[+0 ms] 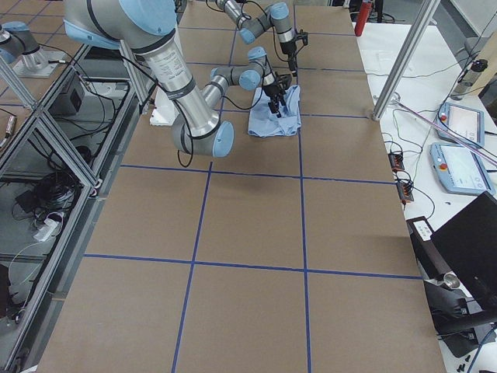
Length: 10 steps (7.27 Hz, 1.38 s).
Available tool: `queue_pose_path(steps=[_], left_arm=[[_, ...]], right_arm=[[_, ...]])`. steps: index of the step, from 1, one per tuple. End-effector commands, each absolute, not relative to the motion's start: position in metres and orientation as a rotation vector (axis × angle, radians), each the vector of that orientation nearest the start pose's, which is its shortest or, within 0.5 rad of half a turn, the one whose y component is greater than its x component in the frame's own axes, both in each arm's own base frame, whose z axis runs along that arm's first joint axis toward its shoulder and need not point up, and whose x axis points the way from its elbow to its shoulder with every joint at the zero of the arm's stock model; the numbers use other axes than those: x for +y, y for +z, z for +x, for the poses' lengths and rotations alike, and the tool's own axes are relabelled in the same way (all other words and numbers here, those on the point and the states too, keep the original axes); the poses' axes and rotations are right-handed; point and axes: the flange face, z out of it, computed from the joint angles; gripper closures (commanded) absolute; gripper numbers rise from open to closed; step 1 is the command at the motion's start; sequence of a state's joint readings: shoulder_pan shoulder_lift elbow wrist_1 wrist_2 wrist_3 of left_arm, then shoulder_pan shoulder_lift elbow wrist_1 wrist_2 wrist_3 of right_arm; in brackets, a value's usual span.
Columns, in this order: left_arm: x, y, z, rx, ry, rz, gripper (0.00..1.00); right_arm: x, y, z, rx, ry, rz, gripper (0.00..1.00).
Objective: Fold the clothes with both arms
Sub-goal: 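Fold the near edge with both grippers toward the far edge, then open the right gripper and raise it away while the left gripper holds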
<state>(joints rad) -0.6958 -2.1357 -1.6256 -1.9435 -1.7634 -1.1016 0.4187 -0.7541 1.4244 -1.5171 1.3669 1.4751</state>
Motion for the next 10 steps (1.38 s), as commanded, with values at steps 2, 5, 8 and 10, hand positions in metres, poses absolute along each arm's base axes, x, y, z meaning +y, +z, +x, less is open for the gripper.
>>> queue_pose_path(steps=[2,5,8,10], left_arm=[[-0.526,0.265,0.451,0.922,-0.112,0.396,0.00],[-0.526,0.266,0.450,0.922,-0.115,0.394,0.00],[-0.528,0.274,0.467,0.903,-0.120,0.369,0.00],[-0.517,0.280,0.492,0.900,-0.135,0.325,0.00]], right_arm=[[-0.498,0.257,-0.614,-0.494,0.241,0.453,0.00],[-0.635,0.301,-0.509,-0.440,0.140,0.461,0.00],[-0.673,0.284,-0.458,-0.682,0.110,0.356,0.00],[-0.673,0.281,-0.457,-0.690,0.112,0.356,0.00]])
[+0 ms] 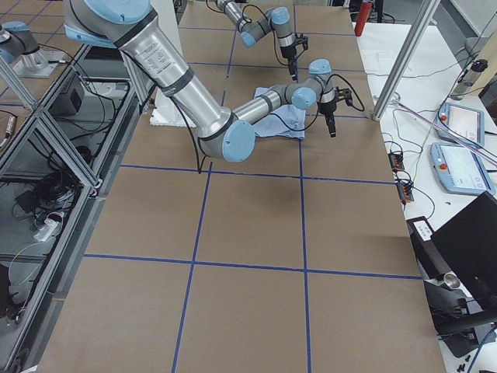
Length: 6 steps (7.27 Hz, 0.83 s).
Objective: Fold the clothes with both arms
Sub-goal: 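Open the right gripper and raise it away while the left gripper holds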
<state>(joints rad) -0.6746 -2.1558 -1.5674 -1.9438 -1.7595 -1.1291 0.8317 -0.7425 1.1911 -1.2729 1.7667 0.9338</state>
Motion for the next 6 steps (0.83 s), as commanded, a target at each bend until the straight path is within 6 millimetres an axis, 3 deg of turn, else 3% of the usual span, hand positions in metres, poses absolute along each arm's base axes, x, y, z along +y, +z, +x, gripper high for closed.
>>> queue_pose_path(steps=[1,2,5,6], left_arm=[[-0.501,0.270,0.511,0.918,-0.118,0.312,0.00],[-0.486,0.264,0.530,0.932,-0.118,0.284,0.00],[-0.512,0.257,0.565,0.888,-0.208,0.277,0.00],[-0.523,0.263,0.566,0.867,-0.220,0.281,0.00]], right_arm=[[-0.673,0.282,-0.456,-0.689,0.112,0.355,0.00],[-0.673,0.282,-0.456,-0.689,0.112,0.355,0.00],[-0.673,0.282,-0.456,-0.690,0.120,0.353,0.00],[-0.673,0.282,-0.456,-0.690,0.120,0.353,0.00]])
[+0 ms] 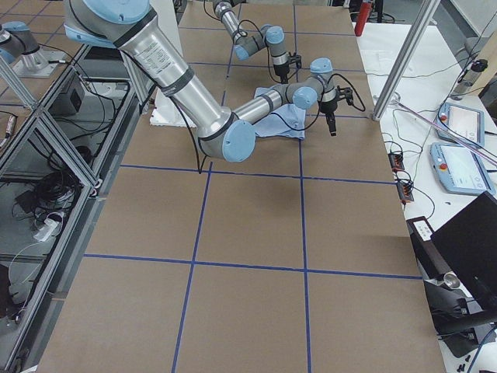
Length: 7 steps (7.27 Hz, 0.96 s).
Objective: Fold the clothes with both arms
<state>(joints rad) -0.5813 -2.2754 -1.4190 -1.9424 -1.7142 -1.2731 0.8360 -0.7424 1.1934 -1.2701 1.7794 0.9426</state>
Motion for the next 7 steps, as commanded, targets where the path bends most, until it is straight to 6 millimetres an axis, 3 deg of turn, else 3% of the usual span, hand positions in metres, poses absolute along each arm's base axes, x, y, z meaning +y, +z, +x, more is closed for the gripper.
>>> queue_pose_path(steps=[1,2,4,5,7], left_arm=[[-0.536,0.277,0.563,0.838,-0.238,0.277,0.00],[-0.555,0.293,0.556,0.793,-0.268,0.302,0.00],[-0.605,0.322,0.520,0.746,-0.264,0.357,0.00],[-0.619,0.327,0.506,0.743,-0.252,0.386,0.00],[-0.630,0.313,0.488,0.813,-0.246,0.424,0.00]], right_arm=[[-0.673,0.283,-0.456,-0.689,0.120,0.352,0.00],[-0.673,0.283,-0.456,-0.689,0.120,0.352,0.00],[-0.673,0.284,-0.456,-0.688,0.120,0.351,0.00],[-0.672,0.282,-0.457,-0.693,0.127,0.350,0.00],[-0.658,0.265,-0.466,-0.741,0.207,0.326,0.00]])
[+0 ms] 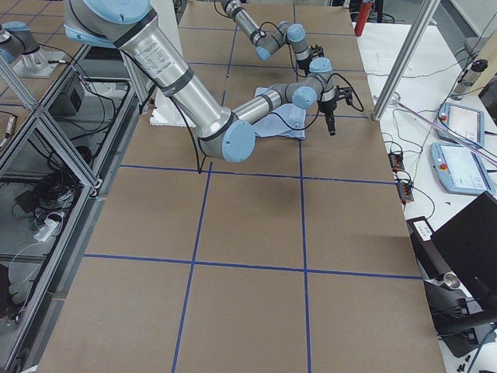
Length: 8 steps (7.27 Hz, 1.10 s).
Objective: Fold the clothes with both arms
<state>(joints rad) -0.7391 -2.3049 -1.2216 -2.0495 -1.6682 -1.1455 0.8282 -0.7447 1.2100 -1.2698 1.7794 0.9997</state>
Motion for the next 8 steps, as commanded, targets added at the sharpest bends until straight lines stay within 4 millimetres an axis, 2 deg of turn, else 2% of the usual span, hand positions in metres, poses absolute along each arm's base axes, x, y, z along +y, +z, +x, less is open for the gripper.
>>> queue_pose_path(steps=[1,2,3,4,5,6,7,8], left_arm=[[-0.624,0.299,0.480,0.875,-0.217,0.388,0.00],[-0.614,0.286,0.460,0.921,-0.198,0.382,0.00],[-0.608,0.284,0.425,0.925,-0.121,0.425,0.00],[-0.604,0.289,0.382,0.897,-0.050,0.442,0.00],[-0.596,0.284,0.331,0.856,0.009,0.469,0.00],[-0.589,0.286,0.274,0.793,0.076,0.484,0.00],[-0.589,0.291,0.214,0.728,0.146,0.499,0.00],[-0.592,0.303,0.158,0.677,0.178,0.497,0.00]], right_arm=[[-0.642,0.254,-0.482,-0.772,0.233,0.306,0.00],[-0.634,0.239,-0.480,-0.795,0.240,0.302,0.00],[-0.629,0.236,-0.475,-0.813,0.203,0.237,0.00],[-0.643,0.234,-0.437,-0.806,0.186,0.214,0.00],[-0.653,0.244,-0.384,-0.765,0.100,0.209,0.00],[-0.662,0.269,-0.305,-0.739,0.013,0.214,0.00],[-0.668,0.306,-0.230,-0.735,-0.058,0.217,0.00],[-0.674,0.347,-0.165,-0.721,-0.101,0.225,0.00]])
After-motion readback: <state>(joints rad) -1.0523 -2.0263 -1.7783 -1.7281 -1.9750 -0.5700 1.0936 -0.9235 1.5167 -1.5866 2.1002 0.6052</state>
